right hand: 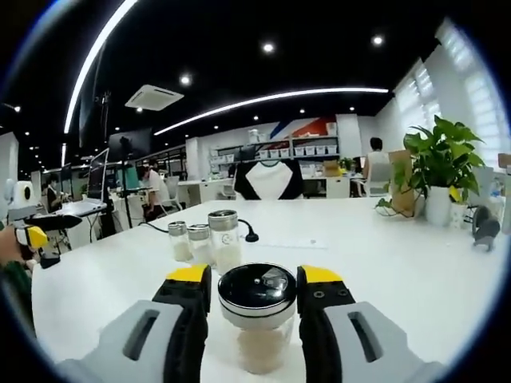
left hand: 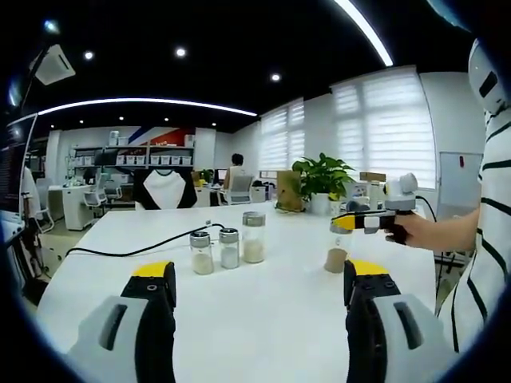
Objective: Rotate the seasoning bottle until the label or dispensing opening points toward the visible target arrow and the bottle remains upright within the marked orientation range
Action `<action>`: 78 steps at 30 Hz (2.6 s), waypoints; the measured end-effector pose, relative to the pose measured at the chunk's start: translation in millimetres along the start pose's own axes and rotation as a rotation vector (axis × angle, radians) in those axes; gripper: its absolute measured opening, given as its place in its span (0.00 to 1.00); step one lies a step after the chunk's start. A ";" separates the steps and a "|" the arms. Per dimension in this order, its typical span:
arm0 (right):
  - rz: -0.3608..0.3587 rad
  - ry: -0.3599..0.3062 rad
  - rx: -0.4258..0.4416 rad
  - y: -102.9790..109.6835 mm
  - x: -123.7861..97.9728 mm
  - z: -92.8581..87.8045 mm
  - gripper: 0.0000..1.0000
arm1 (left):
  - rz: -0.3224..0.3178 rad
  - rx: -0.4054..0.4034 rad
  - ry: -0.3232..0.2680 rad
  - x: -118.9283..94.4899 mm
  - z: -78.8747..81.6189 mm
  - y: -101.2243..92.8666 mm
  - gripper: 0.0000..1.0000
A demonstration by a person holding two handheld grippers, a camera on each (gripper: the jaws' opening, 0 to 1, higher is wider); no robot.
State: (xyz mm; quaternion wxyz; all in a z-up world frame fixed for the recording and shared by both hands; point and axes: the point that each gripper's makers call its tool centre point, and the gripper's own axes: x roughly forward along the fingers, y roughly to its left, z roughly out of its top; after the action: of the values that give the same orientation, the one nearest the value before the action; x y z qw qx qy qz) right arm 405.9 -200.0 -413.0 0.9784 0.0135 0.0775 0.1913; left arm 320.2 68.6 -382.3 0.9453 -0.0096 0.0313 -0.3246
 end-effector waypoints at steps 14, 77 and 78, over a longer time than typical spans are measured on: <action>0.044 -0.003 -0.025 0.4 -1.8 -1.3 0.38 | 0.006 0.002 0.000 -0.3 -0.4 1.2 0.91; 0.528 -0.027 -0.031 12.1 -6.6 -2.7 0.38 | -0.020 0.008 -0.005 3.1 4.2 -8.2 0.90; 0.519 -0.027 -0.033 12.3 -6.6 -2.6 0.38 | -0.021 0.009 -0.006 2.8 4.5 -8.2 0.90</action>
State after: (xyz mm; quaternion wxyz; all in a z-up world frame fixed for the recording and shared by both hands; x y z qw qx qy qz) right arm 394.9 -191.2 -413.9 0.8975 0.0197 0.0552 0.4371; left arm 317.7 60.4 -377.6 0.9420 -0.0065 0.0268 -0.3344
